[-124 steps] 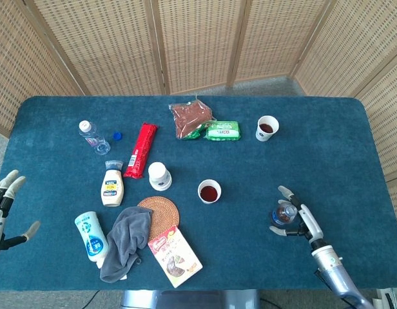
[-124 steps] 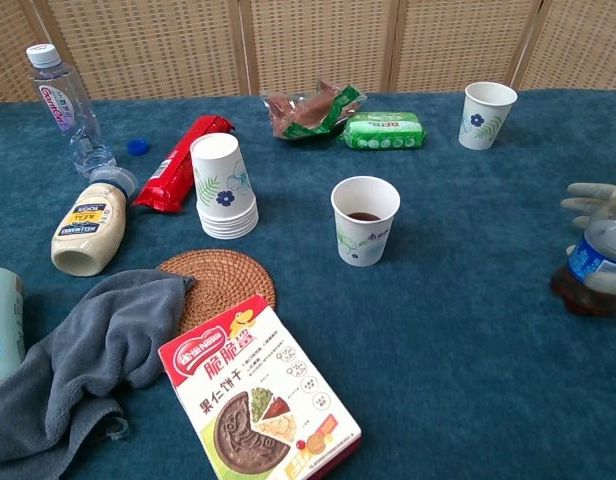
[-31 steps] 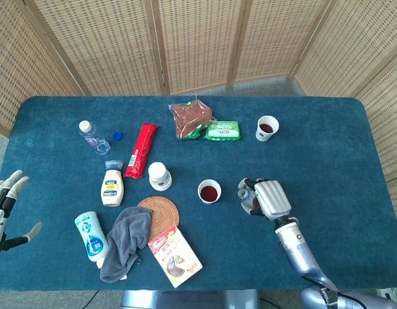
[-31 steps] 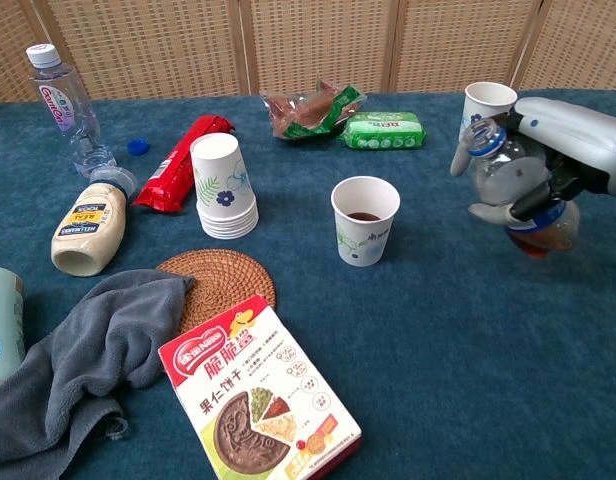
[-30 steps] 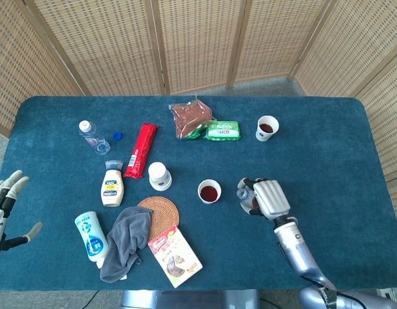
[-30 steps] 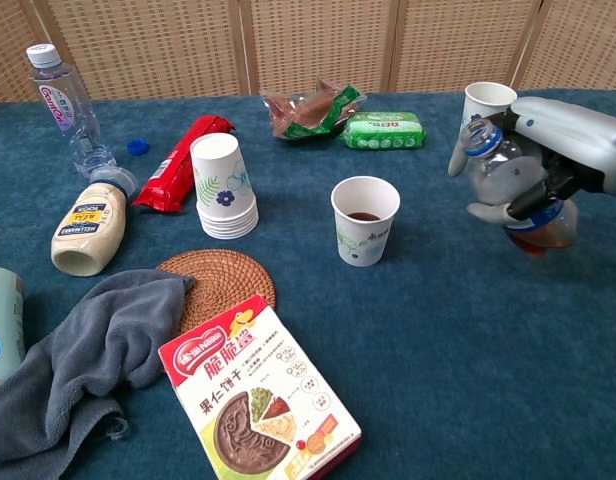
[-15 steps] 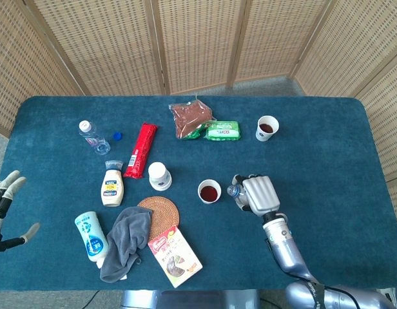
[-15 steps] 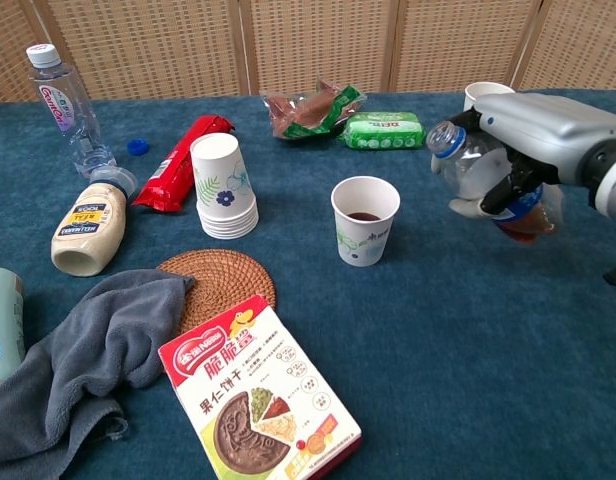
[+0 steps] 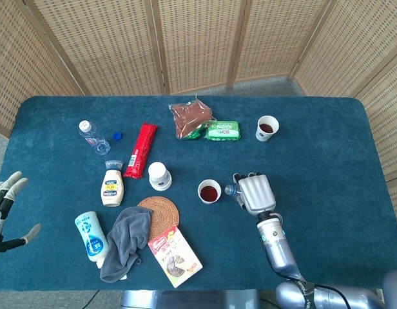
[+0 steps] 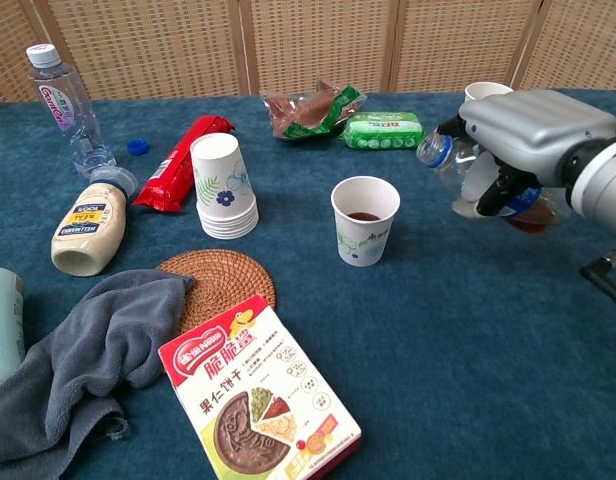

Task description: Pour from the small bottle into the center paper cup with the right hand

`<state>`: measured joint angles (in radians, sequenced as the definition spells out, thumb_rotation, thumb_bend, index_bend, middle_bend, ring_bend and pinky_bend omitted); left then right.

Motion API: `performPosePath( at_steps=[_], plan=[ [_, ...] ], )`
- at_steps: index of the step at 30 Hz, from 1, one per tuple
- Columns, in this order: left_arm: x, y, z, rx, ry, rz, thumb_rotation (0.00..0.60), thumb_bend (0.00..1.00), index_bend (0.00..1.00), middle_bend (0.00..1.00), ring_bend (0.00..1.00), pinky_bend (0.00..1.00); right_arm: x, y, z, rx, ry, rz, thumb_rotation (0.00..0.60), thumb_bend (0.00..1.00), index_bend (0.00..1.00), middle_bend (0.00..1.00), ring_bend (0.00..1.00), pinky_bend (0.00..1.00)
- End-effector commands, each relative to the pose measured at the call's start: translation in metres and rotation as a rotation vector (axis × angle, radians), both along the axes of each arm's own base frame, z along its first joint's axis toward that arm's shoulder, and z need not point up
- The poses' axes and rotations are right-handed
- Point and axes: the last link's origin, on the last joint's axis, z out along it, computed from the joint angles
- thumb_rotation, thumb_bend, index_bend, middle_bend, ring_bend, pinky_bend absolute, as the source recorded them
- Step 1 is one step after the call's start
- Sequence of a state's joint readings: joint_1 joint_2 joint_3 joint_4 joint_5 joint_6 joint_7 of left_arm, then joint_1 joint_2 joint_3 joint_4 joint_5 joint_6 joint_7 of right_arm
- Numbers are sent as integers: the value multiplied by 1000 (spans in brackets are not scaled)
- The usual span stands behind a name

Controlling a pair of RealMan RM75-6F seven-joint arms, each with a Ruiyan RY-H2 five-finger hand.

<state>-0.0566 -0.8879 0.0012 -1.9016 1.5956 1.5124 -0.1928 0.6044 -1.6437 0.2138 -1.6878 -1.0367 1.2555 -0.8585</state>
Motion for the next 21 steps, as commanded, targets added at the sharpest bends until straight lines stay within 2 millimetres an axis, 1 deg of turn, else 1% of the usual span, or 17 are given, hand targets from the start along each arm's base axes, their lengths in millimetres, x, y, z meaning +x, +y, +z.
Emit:
performPosePath(
  at_steps=[1,13,21],
  plan=[
    [0,0,0,0,-2,0,600,319,0,0,0,0,5,2,-4,0,30,2,600,498,401,602,549,961],
    [-1,0,2,-2,-12,-1,600,319,0,0,0,0,23,7,-13,-4,104,29,600,497,402,603,549,961],
    [-2,0,4,1,-20,1,600,319,0,0,0,0,28,2,-15,-10,137,41,600,497,402,604,549,962]
  ],
)
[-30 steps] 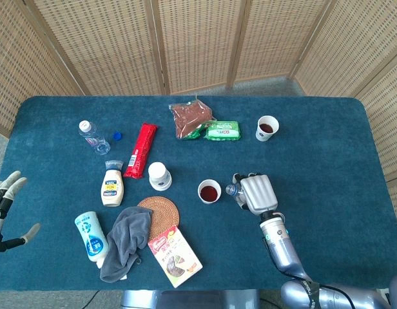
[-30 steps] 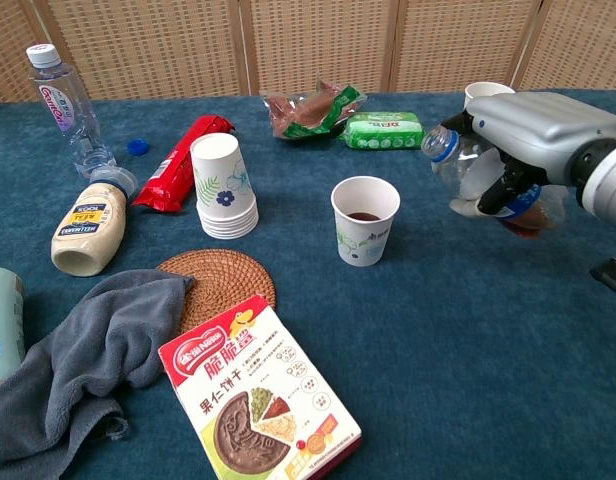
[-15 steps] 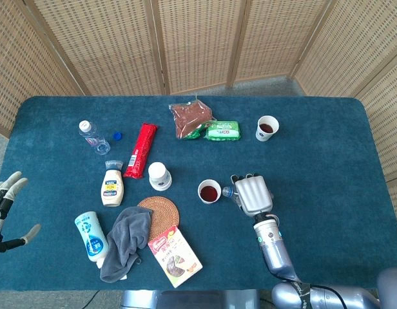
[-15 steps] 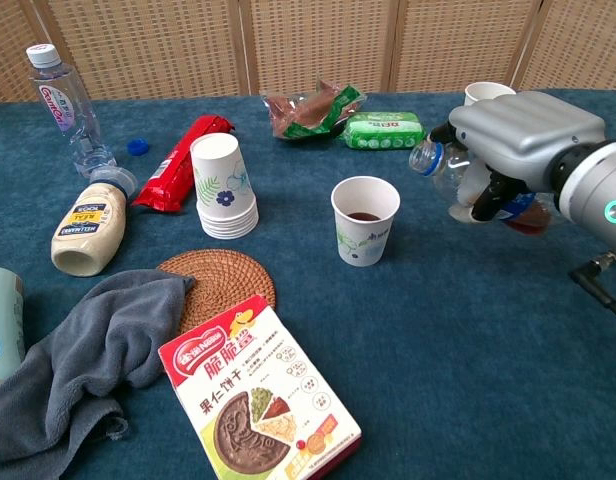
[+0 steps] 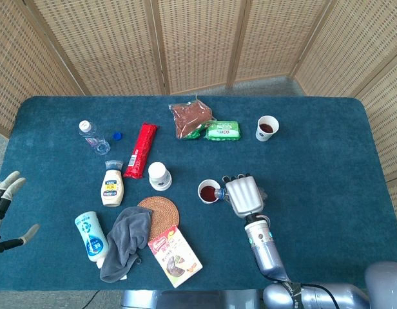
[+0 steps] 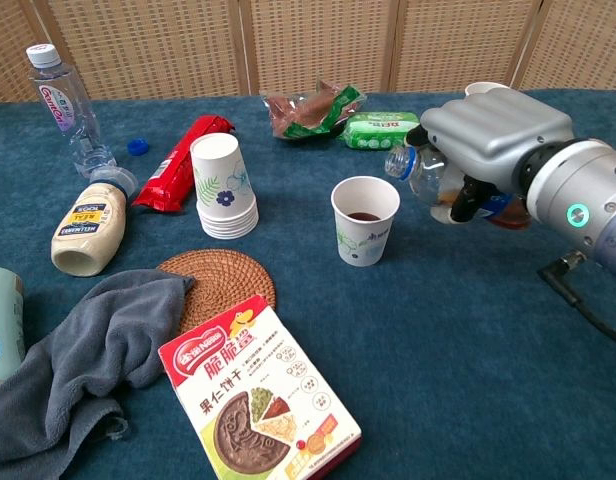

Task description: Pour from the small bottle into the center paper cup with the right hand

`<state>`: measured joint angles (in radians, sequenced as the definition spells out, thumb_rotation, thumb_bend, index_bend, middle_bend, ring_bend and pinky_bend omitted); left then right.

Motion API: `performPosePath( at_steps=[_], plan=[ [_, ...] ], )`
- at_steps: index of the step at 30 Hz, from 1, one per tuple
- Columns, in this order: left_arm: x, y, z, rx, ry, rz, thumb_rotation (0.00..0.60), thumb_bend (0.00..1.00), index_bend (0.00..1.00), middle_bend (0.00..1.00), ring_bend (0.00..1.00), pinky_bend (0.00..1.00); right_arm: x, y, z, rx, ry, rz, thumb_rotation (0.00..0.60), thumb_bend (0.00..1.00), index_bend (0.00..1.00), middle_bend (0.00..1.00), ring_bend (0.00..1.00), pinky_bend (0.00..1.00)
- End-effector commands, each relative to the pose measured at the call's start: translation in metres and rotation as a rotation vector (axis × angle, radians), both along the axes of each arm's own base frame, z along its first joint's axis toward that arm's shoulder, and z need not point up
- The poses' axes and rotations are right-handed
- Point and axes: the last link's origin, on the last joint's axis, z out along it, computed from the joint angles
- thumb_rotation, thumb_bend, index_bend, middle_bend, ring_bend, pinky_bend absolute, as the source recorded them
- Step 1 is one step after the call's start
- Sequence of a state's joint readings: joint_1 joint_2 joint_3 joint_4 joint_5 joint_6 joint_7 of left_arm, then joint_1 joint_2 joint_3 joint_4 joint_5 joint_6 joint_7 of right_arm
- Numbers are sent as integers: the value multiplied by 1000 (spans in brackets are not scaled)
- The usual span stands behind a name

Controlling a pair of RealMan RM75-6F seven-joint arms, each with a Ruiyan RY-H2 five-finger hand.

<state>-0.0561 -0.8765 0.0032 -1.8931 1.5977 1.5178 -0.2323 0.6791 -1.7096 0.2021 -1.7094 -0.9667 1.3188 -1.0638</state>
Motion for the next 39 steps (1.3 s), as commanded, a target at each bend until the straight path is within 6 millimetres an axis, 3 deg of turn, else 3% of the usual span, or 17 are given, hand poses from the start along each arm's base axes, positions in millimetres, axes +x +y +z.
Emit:
performPosePath(
  at_steps=[1,24,39],
  plan=[
    [0,0,0,-1,-1,0,600,319,0,0,0,0,1,-2,-1,-2,15,4,600,498,402,604,549,961],
    [-1,0,1,-4,-5,2,600,319,0,0,0,0,20,-9,-18,-49,173,61,600,498,403,604,549,961],
    [-1,0,2,-8,-8,3,600,320,0,0,0,0,12,-14,-21,-85,272,70,600,496,405,603,549,961]
  ],
)
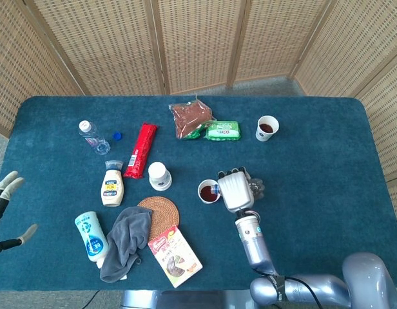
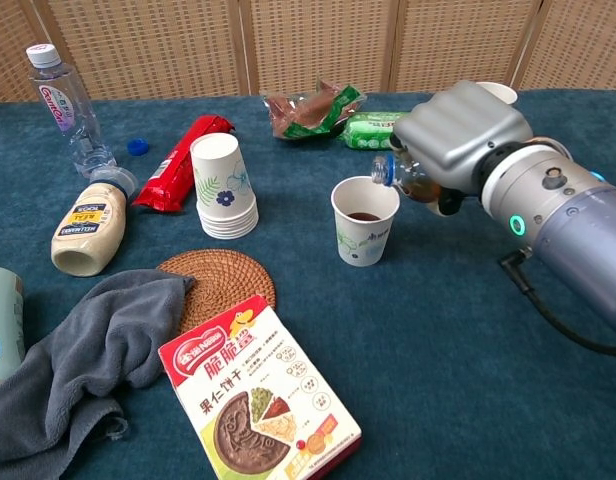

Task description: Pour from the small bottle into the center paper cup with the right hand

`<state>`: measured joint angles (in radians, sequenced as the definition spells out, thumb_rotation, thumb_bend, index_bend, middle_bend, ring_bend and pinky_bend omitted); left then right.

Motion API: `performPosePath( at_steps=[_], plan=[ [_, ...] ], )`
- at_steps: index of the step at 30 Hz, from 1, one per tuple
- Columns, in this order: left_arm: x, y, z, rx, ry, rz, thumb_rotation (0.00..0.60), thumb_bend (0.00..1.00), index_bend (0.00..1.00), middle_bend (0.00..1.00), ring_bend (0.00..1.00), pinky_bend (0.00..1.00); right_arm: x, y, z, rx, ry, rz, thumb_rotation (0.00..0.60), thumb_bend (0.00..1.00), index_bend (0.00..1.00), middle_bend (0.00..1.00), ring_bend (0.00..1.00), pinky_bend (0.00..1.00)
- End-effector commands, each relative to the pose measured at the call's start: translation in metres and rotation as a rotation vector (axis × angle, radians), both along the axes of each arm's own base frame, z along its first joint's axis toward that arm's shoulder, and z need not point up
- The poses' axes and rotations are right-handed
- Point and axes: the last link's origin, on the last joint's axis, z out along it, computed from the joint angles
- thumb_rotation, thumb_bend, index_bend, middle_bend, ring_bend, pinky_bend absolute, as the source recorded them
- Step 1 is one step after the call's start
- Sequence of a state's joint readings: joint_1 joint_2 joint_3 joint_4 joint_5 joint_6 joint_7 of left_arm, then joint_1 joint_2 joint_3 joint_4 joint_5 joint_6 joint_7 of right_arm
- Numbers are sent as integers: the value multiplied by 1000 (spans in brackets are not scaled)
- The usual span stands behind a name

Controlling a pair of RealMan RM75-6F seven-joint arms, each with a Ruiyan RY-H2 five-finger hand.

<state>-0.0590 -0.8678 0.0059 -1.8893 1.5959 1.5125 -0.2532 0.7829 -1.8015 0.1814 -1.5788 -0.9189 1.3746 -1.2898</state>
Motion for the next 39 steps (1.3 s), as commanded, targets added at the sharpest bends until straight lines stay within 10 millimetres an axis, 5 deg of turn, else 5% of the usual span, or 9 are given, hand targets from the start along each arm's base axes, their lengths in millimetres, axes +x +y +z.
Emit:
performPosePath(
  at_steps=[1,39],
  plan=[
    [0,0,-1,-3,0,-1,600,319,0,0,0,0,-2,-1,0,-10,22,6,600,495,404,603,548,961],
    [2,0,-3,-32,-5,-14,600,319,0,0,0,0,-8,0,-6,-112,271,124,600,496,406,603,549,961]
  ],
)
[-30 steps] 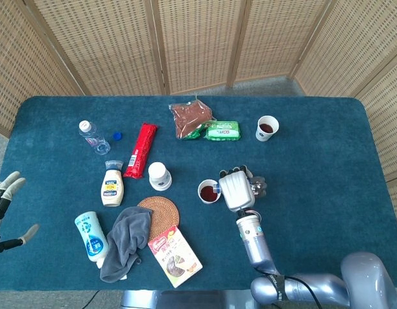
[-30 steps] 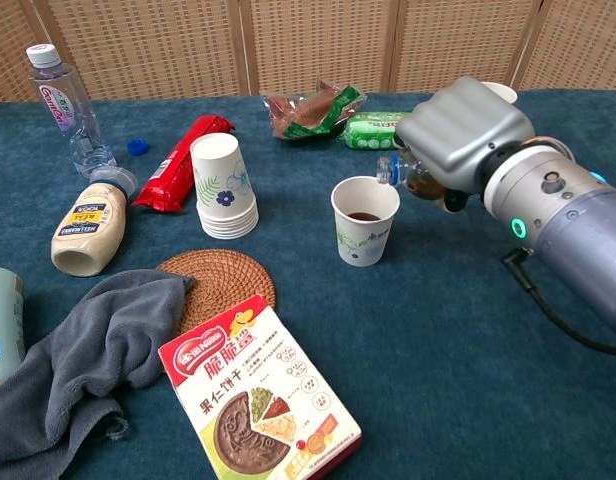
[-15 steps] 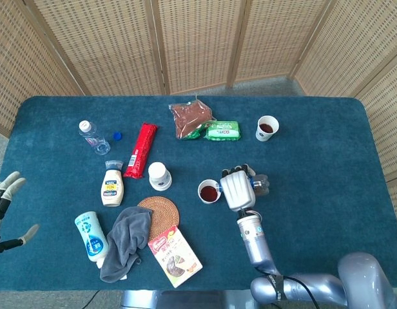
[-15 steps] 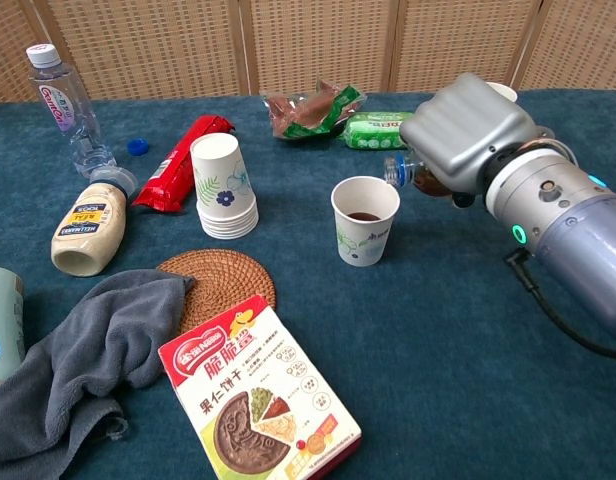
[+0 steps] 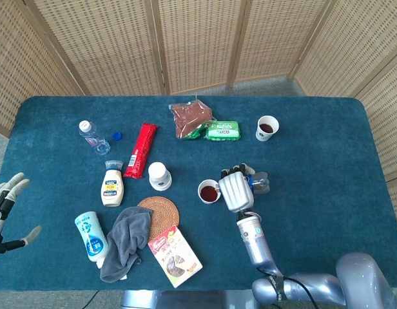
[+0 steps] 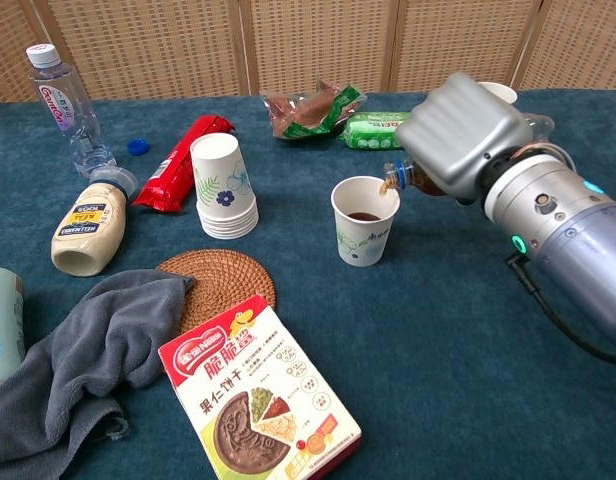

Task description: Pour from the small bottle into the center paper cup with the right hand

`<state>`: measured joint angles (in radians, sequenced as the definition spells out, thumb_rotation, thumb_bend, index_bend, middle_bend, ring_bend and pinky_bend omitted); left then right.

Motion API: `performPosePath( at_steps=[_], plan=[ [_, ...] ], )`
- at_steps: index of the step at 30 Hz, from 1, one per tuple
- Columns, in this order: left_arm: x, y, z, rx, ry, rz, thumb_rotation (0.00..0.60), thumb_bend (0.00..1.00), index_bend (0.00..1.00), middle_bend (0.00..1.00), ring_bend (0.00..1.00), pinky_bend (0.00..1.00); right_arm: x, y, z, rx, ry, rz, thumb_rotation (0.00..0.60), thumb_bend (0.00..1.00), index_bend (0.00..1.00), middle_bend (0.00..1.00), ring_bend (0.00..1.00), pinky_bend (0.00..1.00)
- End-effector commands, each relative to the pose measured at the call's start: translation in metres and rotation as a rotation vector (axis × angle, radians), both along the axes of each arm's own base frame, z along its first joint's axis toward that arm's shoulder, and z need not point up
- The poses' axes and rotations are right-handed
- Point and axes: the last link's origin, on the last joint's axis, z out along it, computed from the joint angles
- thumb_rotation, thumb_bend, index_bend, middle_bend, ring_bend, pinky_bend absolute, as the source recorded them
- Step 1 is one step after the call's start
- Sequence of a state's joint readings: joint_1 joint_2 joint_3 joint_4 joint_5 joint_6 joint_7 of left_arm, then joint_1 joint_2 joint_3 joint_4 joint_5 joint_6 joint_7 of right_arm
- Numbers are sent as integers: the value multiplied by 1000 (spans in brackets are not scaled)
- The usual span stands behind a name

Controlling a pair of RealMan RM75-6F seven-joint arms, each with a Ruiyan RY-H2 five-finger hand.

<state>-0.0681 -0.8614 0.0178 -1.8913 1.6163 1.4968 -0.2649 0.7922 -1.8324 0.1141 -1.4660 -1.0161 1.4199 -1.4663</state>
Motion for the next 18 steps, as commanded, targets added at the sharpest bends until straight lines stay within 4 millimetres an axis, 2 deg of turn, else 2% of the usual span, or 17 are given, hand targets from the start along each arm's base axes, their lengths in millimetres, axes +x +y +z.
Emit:
performPosePath(
  at_steps=[1,12,18],
  plan=[
    [0,0,0,-1,0,0,600,319,0,0,0,0,0,0,-1,-1,9,3,600,496,405,604,549,961],
    [-1,0,1,0,-3,-1,600,319,0,0,0,0,-3,1,-3,-15,37,5,600,495,406,603,549,961],
    [-1,0,1,-3,-2,0,600,320,0,0,0,0,-5,1,-3,-3,-23,2,600,495,406,604,549,962]
  ],
)
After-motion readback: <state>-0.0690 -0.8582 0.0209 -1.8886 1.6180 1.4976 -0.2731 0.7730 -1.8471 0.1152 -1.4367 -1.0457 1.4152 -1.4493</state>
